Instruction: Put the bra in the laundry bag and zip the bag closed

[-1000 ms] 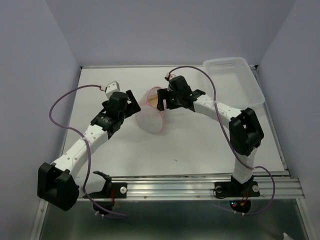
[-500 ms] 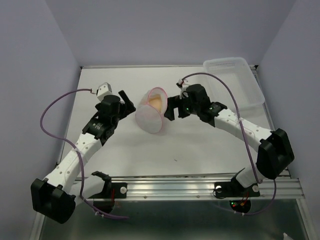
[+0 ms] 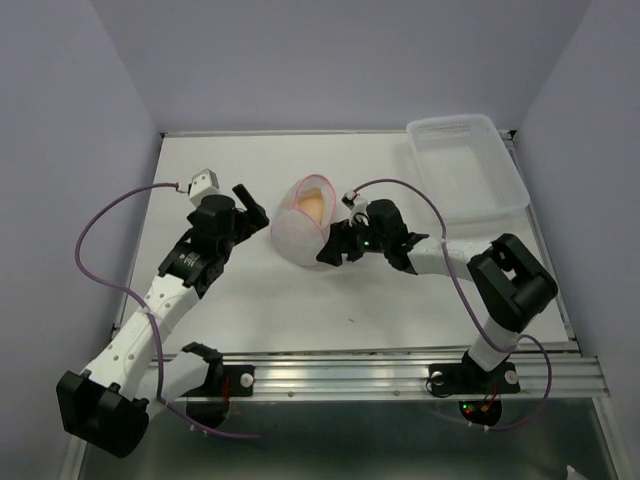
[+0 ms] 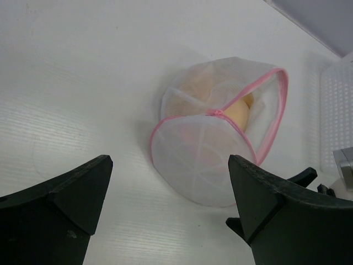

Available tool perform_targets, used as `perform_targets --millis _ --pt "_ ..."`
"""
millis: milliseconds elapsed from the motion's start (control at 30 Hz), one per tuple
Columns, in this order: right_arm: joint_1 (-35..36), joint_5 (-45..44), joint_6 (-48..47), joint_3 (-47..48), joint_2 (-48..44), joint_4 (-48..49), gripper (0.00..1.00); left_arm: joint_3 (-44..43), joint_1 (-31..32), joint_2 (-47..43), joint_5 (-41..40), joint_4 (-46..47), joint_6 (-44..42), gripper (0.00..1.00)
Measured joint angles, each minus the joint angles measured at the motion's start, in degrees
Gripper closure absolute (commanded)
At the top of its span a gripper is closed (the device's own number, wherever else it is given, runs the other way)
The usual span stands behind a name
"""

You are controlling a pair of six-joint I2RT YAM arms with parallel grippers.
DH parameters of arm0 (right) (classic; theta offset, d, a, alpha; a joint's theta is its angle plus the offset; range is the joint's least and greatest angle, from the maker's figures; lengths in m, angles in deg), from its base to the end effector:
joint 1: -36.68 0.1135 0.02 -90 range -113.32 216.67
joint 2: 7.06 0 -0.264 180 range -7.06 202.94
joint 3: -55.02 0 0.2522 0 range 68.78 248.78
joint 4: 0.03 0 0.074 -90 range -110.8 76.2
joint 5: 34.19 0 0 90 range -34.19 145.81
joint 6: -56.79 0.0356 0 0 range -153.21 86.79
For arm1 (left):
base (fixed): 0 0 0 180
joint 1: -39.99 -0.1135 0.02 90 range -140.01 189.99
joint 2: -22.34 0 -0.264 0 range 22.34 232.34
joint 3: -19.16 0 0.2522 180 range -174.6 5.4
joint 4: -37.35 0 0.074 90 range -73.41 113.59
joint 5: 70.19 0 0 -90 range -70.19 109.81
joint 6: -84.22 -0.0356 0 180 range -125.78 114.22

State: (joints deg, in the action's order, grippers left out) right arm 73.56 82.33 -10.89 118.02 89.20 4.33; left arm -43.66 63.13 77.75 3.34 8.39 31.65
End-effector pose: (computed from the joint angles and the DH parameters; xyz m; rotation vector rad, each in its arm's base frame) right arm 0.2723 0.2242 0.1865 -0.5796 2.1334 1.0870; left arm 0.2070 -0.0775 0.3236 -0.4319 1.9059 -0.4241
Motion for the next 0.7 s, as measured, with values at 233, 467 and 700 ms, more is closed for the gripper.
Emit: perform_targets --millis 233,467,700 --pt "0.59 3.15 1.95 2.34 7.8 6.03 0.87 0.87 0.0 -1.6 -0.13 -1.01 0.5 0.01" --pt "0.74 4.15 2.78 4.5 6.51 4.35 0.99 3.1 0.0 -2.58 -0.24 -0.57 1.03 0.01" --pt "0.74 3.56 1.99 25.55 7.45 -18.69 0.99 4.48 0.0 -2.64 -0.26 0.04 1.31 0.01"
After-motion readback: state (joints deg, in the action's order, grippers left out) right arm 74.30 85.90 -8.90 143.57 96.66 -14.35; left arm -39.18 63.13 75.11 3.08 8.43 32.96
